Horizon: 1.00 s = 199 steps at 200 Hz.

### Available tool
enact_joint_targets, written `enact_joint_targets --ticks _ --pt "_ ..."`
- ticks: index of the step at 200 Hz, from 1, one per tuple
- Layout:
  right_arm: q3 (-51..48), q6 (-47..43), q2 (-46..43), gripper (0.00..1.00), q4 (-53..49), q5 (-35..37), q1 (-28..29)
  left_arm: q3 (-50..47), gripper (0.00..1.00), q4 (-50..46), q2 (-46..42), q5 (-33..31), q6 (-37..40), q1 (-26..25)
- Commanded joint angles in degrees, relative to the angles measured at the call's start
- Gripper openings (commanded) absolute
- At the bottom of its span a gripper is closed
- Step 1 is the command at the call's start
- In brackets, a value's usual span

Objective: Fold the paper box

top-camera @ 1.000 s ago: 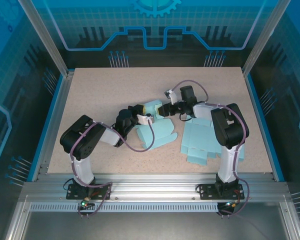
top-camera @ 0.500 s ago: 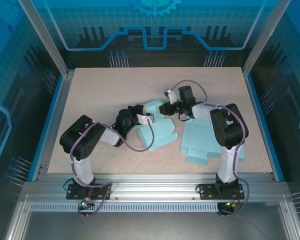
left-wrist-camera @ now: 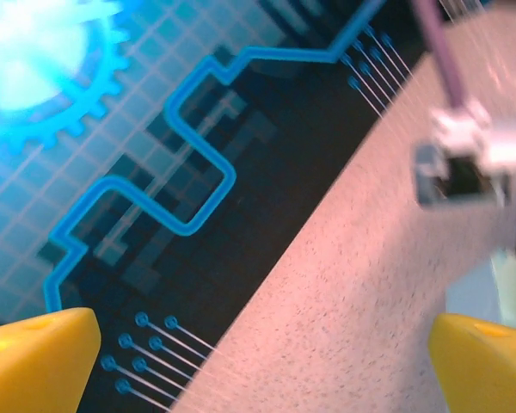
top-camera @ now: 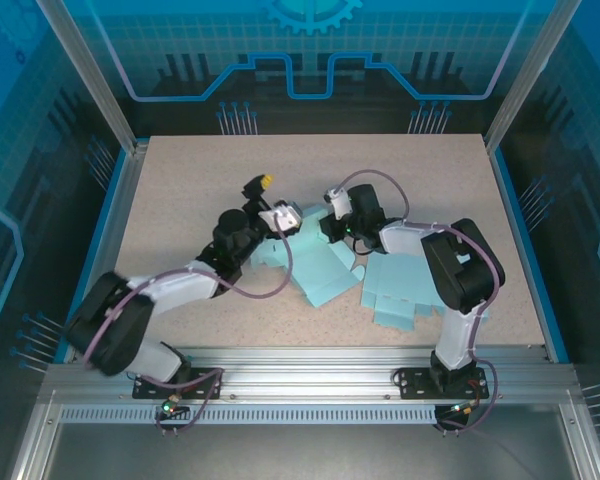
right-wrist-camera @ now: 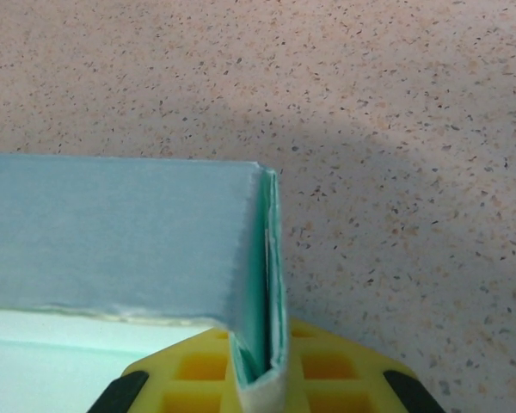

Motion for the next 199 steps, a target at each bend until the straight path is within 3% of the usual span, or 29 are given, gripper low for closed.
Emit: enact_joint_targets --ticks 1,43,78,134,199 --pt "-1.5 0.3 -3.9 0.04 0.3 5.5 1.6 4.4 0.99 -18.6 -9.5 -4.6 -22.4 0.0" --pt "-3.9 5.6 -7.9 0.04 -0.7 8.8 2.9 6.6 0.99 -39.4 -23.3 -6.6 -47.7 0.4" --pt "-6.3 10.1 -10.5 0.04 0.7 11.7 4.6 6.2 0.99 -53.5 -24.0 -9.8 -62.3 1.2" --pt "-7.4 14.7 -12.9 0.05 -0.5 15.0 6.6 2.3 0.99 -51.8 -19.1 -5.2 -69.0 2.1" --pt "-8.7 16.0 -14.3 0.08 -0.2 15.3 7.9 0.8 0.99 -47.9 -15.8 2.8 -70.2 9.4"
